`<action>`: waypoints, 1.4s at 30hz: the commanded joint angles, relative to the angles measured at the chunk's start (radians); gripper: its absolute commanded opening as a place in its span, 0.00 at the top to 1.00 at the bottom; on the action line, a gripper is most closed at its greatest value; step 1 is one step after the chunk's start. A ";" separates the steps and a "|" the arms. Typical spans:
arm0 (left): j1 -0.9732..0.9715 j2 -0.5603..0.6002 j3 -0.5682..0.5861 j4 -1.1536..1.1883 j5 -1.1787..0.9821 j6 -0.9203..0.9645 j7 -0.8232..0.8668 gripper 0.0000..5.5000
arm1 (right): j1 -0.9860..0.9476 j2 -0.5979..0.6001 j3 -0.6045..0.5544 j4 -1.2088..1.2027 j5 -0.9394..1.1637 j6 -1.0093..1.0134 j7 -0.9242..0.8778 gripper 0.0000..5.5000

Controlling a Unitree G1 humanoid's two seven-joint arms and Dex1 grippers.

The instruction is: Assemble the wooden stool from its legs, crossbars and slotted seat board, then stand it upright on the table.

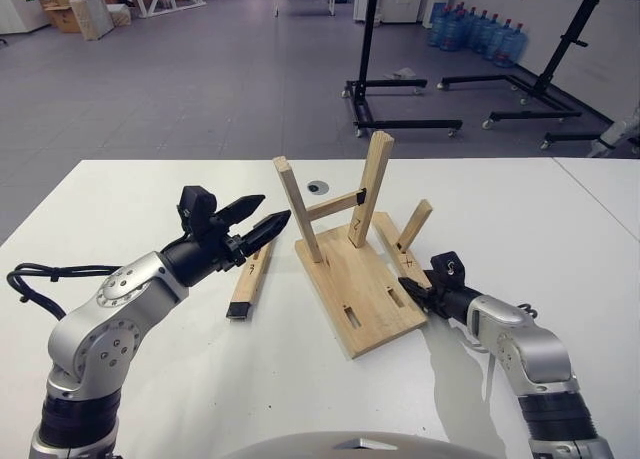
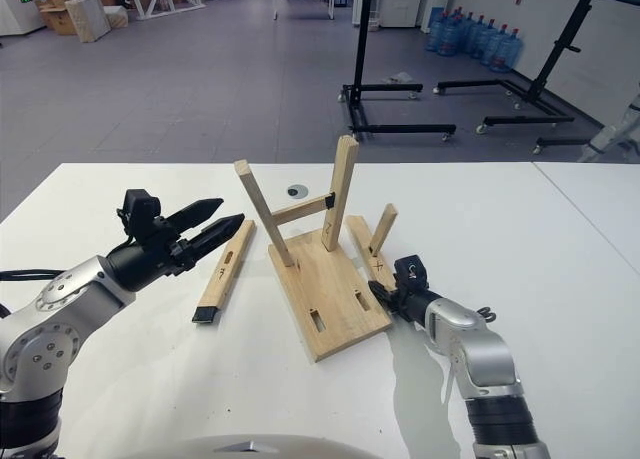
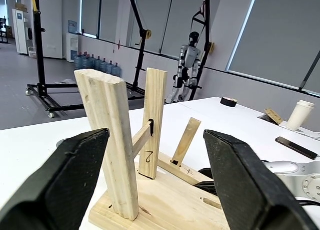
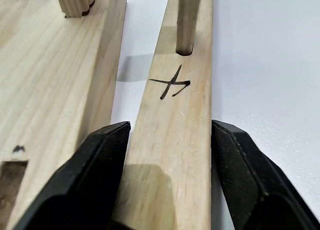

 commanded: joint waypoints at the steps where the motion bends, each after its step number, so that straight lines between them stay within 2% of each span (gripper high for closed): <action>1: -0.016 0.005 0.001 0.009 0.014 0.002 -0.004 0.37 | 0.012 -0.012 0.039 0.054 -0.040 0.017 0.001 0.48; 3: -0.016 0.000 0.000 0.006 0.017 0.001 -0.002 0.37 | 0.010 -0.013 0.036 0.060 -0.046 0.016 0.002 0.48; 8: -0.014 -0.013 -0.005 0.007 0.028 -0.010 -0.005 0.37 | 0.013 -0.008 -0.016 0.063 -0.023 0.010 0.004 0.62; 11: -0.024 -0.048 0.034 0.024 -0.030 -0.012 0.004 0.37 | 0.015 -0.014 -0.074 0.057 0.022 -0.013 0.042 0.62; 13: -0.035 -0.069 0.069 0.041 -0.093 -0.007 0.016 0.37 | -0.003 -0.033 -0.132 0.071 0.055 -0.035 0.071 0.62; 16: -0.078 -0.090 0.123 0.070 -0.216 0.008 0.050 0.37 | -0.082 -0.090 -0.289 0.102 0.156 -0.045 0.130 0.62; 20: -0.174 -0.058 0.169 0.112 -0.418 0.049 0.064 0.37 | -0.235 -0.201 -0.473 0.054 0.375 0.036 0.239 0.62; 22: -0.224 -0.045 0.164 0.152 -0.471 0.071 0.057 0.37 | -0.293 -0.242 -0.511 0.016 0.483 0.087 0.289 0.62; 27: -0.341 -0.071 0.118 0.252 -0.601 0.117 0.028 0.37 | -0.355 -0.289 -0.506 -0.122 0.811 0.259 0.423 0.62; 31: -0.345 -0.081 0.080 0.273 -0.669 0.156 -0.006 0.37 | -0.392 -0.253 -0.448 -0.137 0.974 0.317 0.457 0.62; 38: -0.360 -0.089 0.065 0.324 -0.824 0.196 -0.010 0.37 | -0.454 -0.154 -0.306 -0.103 1.056 0.335 0.417 0.62; 42: -0.378 -0.086 0.044 0.331 -0.824 0.197 0.001 0.37 | -0.443 -0.105 -0.261 -0.135 1.105 0.333 0.362 0.62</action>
